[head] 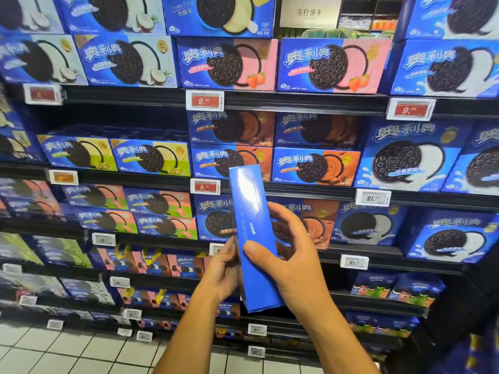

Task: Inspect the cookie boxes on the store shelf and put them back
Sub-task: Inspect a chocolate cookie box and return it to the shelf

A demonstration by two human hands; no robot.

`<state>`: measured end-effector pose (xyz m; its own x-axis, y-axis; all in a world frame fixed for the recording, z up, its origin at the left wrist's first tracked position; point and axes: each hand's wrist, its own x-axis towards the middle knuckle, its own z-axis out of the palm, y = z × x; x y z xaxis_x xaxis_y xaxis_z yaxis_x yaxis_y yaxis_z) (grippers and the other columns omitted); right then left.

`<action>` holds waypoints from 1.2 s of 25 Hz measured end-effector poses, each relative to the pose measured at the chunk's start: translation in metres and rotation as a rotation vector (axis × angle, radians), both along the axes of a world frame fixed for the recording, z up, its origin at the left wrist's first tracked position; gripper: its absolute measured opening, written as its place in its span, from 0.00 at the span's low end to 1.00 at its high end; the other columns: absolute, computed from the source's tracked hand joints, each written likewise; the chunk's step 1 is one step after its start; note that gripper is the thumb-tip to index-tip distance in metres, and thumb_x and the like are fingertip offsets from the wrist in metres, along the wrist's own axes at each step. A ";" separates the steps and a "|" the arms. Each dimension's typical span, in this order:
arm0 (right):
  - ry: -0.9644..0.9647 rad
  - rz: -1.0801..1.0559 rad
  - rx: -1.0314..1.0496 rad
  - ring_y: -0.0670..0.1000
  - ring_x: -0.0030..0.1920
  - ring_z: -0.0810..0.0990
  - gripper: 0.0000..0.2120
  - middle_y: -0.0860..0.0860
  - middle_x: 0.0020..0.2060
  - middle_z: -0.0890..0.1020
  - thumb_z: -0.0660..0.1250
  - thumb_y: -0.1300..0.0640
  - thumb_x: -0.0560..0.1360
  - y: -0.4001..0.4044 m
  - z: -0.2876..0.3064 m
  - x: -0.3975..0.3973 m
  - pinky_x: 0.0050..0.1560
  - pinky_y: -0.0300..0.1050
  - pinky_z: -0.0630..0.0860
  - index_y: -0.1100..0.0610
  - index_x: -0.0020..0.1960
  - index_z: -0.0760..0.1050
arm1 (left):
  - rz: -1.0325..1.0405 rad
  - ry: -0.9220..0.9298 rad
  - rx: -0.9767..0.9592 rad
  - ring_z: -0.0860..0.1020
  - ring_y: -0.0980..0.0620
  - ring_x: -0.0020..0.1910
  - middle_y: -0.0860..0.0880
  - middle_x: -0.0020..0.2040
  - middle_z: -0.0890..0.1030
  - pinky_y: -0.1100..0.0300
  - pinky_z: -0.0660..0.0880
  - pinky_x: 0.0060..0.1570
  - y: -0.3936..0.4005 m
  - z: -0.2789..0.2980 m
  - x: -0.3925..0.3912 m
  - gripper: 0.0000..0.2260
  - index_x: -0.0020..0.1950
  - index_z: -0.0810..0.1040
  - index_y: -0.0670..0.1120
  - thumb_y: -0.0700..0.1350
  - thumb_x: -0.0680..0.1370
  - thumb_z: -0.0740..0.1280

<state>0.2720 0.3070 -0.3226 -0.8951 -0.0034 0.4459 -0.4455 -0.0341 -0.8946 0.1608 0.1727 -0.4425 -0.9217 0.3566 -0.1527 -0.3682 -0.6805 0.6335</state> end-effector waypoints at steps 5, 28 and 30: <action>-0.049 0.083 -0.125 0.45 0.61 0.81 0.24 0.39 0.60 0.82 0.74 0.55 0.71 0.019 -0.006 -0.011 0.53 0.38 0.79 0.34 0.62 0.77 | 0.140 -0.016 -0.027 0.74 0.39 0.68 0.39 0.71 0.74 0.39 0.68 0.70 -0.016 0.002 -0.002 0.21 0.76 0.66 0.42 0.38 0.82 0.58; -0.638 0.141 -0.890 0.54 0.47 0.88 0.17 0.54 0.54 0.87 0.68 0.48 0.74 0.074 -0.051 -0.051 0.40 0.52 0.85 0.55 0.58 0.85 | 0.267 0.222 -0.542 0.78 0.44 0.54 0.45 0.57 0.83 0.43 0.73 0.58 -0.054 0.106 0.032 0.12 0.60 0.81 0.52 0.53 0.79 0.67; -0.633 0.179 -0.900 0.55 0.51 0.87 0.22 0.55 0.58 0.85 0.70 0.49 0.72 0.074 -0.043 -0.051 0.44 0.54 0.85 0.54 0.64 0.81 | 0.262 0.211 -0.529 0.80 0.45 0.55 0.45 0.57 0.84 0.45 0.76 0.57 -0.057 0.108 0.031 0.10 0.58 0.82 0.50 0.51 0.80 0.66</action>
